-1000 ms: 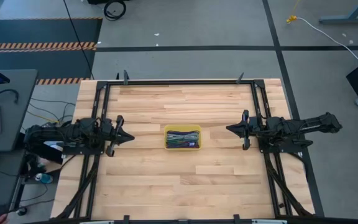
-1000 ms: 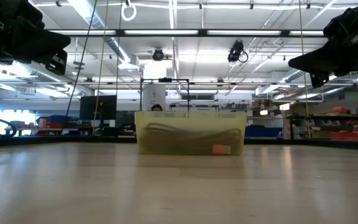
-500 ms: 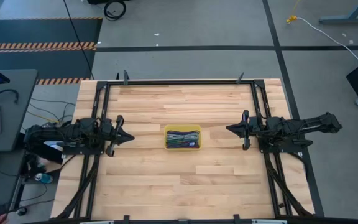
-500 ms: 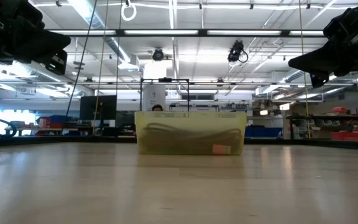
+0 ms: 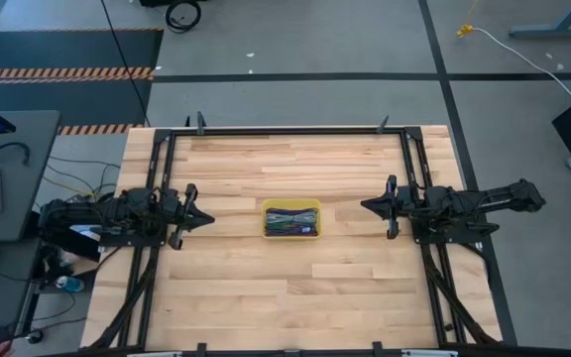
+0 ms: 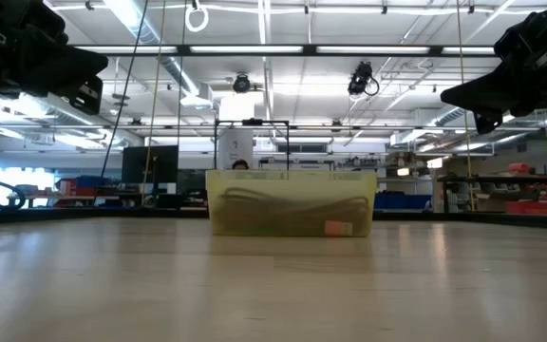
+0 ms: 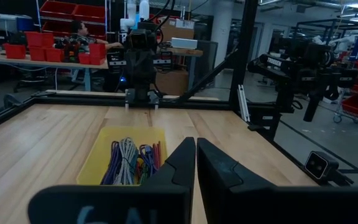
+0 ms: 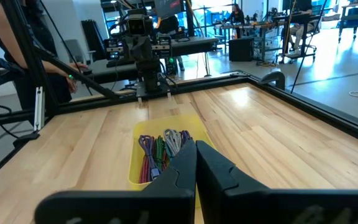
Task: Pick and place USB-C Cables
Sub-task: Return to Home Position
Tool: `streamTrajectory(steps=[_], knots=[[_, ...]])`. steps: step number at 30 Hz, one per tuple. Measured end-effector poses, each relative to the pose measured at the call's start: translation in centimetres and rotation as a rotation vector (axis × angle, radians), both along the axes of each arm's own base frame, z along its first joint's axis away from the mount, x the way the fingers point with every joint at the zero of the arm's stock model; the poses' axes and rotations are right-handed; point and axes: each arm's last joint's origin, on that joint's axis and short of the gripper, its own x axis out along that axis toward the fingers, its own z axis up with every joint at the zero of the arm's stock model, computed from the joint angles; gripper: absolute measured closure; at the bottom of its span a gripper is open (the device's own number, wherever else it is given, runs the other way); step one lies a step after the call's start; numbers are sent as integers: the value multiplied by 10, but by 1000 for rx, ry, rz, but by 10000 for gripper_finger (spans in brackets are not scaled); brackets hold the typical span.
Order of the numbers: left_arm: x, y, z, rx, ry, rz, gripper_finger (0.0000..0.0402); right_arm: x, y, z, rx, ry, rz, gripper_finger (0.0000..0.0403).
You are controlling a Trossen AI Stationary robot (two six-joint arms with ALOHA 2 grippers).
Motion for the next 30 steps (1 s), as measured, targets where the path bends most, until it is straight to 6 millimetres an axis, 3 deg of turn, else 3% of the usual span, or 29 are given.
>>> streamTrajectory(steps=[30], knots=[[0,0,0,0,0,0,379,0,0,0,0,0,0,387]])
